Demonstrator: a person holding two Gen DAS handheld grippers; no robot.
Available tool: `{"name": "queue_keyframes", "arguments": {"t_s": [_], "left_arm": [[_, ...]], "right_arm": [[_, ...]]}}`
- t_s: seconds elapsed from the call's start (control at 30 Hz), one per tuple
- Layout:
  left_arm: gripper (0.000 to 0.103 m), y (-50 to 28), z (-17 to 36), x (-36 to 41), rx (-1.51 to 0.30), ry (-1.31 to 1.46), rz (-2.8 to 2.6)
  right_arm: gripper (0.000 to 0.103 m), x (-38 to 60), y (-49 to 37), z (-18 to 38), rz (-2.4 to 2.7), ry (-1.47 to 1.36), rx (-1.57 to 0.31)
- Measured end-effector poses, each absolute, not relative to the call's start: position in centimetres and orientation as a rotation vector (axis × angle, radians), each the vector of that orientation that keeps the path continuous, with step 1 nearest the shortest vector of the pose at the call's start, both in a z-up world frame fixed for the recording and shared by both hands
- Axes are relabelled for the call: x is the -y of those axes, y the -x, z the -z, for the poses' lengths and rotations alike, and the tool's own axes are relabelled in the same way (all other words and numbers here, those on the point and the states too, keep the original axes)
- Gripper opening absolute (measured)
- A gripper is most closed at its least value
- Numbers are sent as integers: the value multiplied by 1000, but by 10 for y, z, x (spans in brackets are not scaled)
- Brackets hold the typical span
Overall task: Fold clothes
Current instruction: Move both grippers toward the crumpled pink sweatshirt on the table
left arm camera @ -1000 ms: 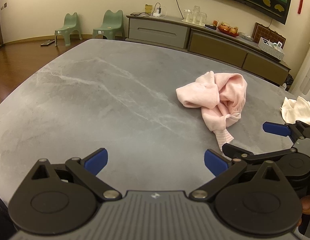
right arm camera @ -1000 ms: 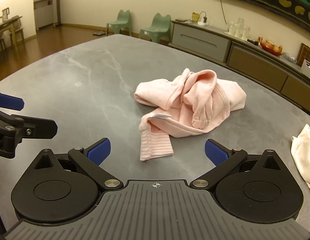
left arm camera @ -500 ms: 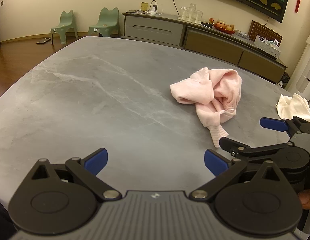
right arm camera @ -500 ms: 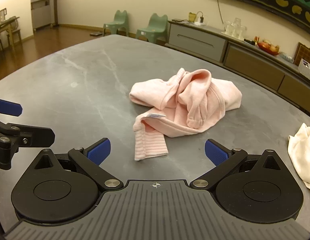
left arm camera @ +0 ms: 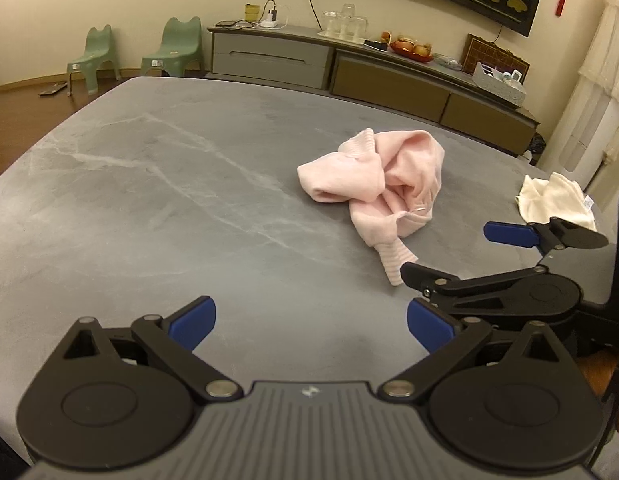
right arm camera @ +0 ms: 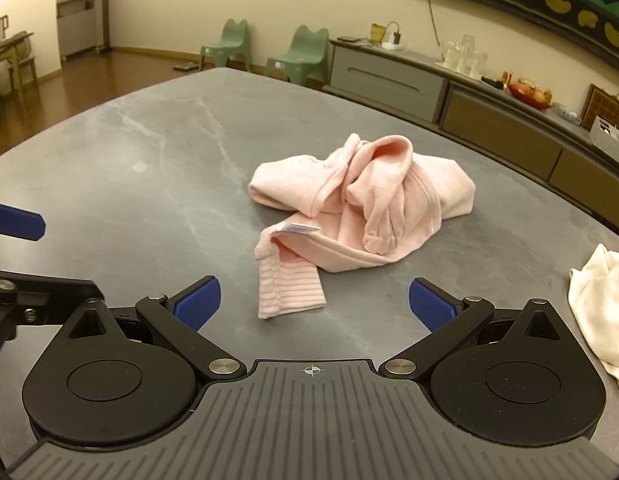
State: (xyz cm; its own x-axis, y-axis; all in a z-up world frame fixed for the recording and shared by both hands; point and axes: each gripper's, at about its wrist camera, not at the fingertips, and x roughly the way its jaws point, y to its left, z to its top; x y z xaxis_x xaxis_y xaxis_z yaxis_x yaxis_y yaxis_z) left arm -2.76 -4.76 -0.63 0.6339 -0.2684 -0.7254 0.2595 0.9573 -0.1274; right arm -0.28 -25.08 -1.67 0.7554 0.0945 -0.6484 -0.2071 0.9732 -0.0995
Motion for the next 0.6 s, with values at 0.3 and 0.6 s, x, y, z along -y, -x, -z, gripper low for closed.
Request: {"name": "queue_keyframes", "arguments": {"t_s": [0.3, 0.6], "left_arm": [[103, 28, 5, 47, -824, 4, 321], [103, 28, 2, 49, -823, 0, 343]], "right_arm": [[102, 251, 3, 18, -156, 178, -698], [102, 256, 1, 20, -128, 179, -701]]}}
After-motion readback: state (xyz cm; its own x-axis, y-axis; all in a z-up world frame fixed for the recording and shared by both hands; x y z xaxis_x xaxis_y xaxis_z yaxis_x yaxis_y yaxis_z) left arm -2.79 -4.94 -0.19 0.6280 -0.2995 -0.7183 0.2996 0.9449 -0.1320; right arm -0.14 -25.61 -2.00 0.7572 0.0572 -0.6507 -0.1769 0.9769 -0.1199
